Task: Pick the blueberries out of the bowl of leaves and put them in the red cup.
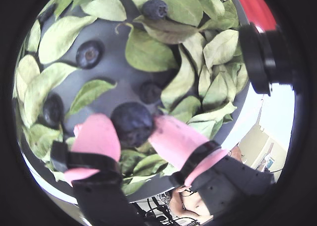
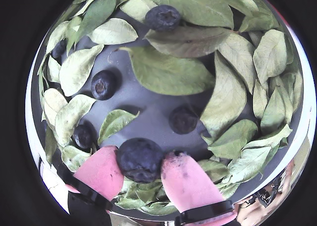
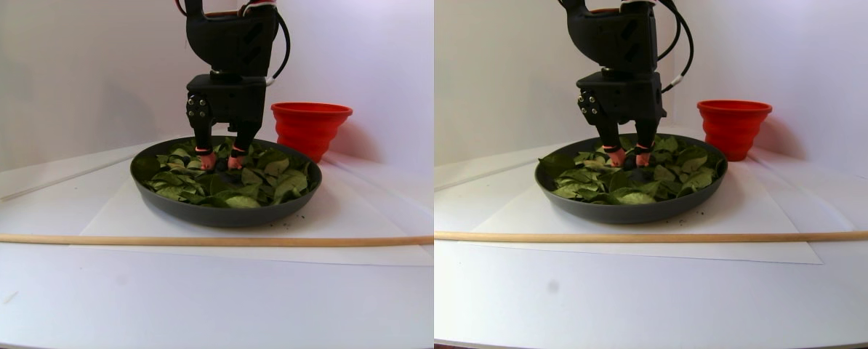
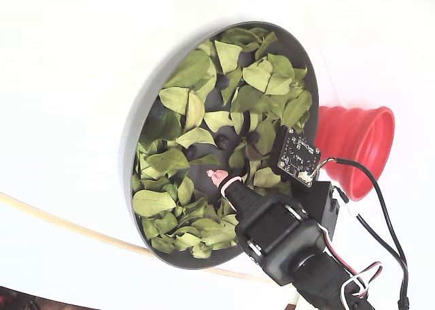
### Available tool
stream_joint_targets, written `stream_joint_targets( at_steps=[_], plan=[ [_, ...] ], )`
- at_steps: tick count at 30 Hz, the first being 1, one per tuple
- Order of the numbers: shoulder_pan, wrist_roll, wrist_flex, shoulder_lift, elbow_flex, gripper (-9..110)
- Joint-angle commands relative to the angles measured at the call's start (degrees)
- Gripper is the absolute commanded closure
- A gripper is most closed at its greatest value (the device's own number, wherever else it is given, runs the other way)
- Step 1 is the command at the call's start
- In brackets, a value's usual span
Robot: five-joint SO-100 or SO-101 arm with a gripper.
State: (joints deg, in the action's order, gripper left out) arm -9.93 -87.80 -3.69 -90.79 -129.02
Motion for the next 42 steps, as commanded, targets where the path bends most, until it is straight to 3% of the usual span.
stream_joint_targets(
  at_steps=[1, 42],
  plan=[
    [-1.3, -0.8, 0.3, -5.8, 0.0, 89],
    [-11.3, -11.9, 6.7, -22.9, 3.0, 88]
  ],
)
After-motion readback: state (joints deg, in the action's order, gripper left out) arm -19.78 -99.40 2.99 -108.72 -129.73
